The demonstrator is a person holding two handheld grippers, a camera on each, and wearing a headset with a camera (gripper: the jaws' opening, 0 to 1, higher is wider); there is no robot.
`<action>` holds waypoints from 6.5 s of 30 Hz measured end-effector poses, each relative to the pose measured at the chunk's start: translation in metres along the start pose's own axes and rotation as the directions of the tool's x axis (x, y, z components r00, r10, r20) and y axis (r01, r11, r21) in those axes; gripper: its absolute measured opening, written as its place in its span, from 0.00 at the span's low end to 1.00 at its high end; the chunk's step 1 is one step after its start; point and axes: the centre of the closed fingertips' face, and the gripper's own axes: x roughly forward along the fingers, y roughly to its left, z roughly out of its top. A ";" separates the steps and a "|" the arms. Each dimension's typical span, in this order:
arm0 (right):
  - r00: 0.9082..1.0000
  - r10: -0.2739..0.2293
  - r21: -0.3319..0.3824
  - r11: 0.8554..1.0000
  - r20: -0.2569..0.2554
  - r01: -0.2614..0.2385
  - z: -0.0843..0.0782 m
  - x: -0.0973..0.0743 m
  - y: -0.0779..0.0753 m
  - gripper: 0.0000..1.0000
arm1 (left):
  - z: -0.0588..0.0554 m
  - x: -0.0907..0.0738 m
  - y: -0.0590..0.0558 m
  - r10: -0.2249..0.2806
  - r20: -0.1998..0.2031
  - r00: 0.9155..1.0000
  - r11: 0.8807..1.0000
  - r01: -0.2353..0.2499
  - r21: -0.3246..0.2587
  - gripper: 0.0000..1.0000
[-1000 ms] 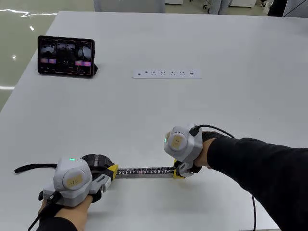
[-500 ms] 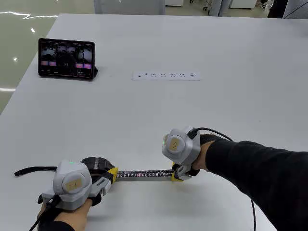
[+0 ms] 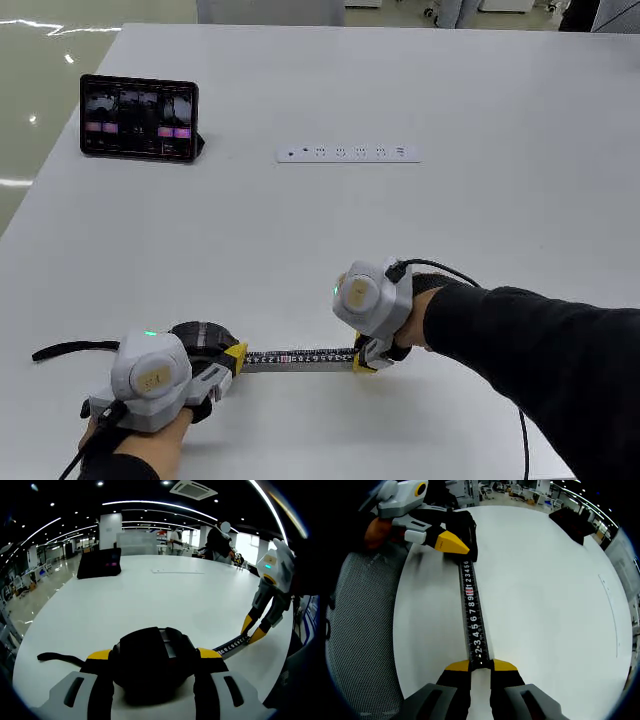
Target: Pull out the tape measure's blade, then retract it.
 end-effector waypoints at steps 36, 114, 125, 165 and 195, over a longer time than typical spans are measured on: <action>0.999 0.027 -0.002 1.000 0.036 -0.027 0.013 0.004 0.002 0.10 | 0.000 0.001 0.003 -0.025 -0.002 1.000 0.999 0.025 -0.038 0.59; 0.990 0.044 -0.026 0.999 0.138 -0.040 0.054 0.016 0.005 0.10 | -0.001 -0.002 0.000 -0.044 -0.007 0.999 0.999 0.044 -0.024 0.59; 0.986 0.054 -0.016 0.998 0.156 -0.052 0.058 0.017 0.006 0.10 | -0.001 -0.002 0.000 -0.047 -0.009 0.999 0.999 0.047 -0.026 0.59; 0.981 0.048 -0.025 0.999 0.190 -0.044 0.082 0.025 0.008 0.10 | -0.001 -0.002 0.001 -0.050 -0.010 0.999 0.998 0.049 -0.039 0.59; 0.977 0.046 -0.025 0.999 0.207 -0.042 0.096 0.030 0.010 0.10 | 0.000 -0.002 0.001 -0.050 -0.007 0.999 0.997 0.050 -0.051 0.59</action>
